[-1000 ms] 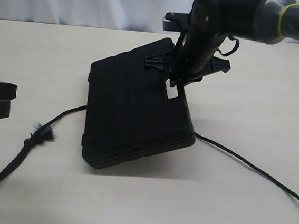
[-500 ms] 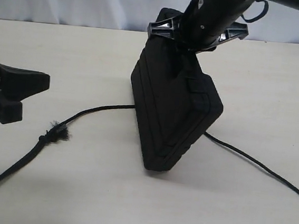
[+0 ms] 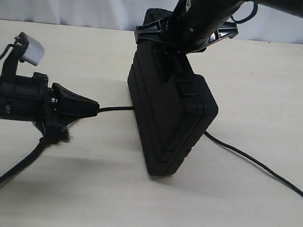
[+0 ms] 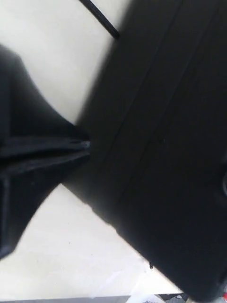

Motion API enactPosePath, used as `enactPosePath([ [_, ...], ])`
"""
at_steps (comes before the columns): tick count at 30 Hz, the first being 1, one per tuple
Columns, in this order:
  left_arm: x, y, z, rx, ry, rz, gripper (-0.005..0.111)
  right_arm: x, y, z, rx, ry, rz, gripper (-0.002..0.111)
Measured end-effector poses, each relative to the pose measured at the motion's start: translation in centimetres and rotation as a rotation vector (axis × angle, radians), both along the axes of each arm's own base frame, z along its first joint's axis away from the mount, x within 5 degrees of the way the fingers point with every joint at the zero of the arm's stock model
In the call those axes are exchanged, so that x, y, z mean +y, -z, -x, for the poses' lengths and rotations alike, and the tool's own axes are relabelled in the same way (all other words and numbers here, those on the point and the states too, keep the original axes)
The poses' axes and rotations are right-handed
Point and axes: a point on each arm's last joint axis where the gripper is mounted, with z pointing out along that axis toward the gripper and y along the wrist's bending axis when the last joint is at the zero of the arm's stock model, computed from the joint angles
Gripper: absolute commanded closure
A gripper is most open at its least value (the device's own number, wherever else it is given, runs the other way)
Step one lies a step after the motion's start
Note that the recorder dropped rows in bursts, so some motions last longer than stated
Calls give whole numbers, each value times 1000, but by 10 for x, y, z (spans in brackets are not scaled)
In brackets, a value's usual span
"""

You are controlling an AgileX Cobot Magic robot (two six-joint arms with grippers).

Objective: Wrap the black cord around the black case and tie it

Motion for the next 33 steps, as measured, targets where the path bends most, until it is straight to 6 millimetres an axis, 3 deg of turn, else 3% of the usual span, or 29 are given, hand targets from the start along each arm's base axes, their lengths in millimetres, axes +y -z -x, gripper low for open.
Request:
enactPosePath([
  [7,0,13,-25,25,4,4,107,0,0,0,2,-7,5,104],
  [16,0,12,-28,32,3,25,107,0,0,0,4,-8,7,104],
  [19,3,10,-37,79,-74,4,107,0,0,0,4,-8,7,104],
  [24,4,-1,-54,129,-347,-243,107,0,0,1,5,-8,9,104],
  [29,-3,-36,-64,-48,-632,-533,107,0,0,1,5,-9,9,104],
  [33,-3,-46,-65,-125,-693,-703,107,0,0,1,5,-9,9,104],
])
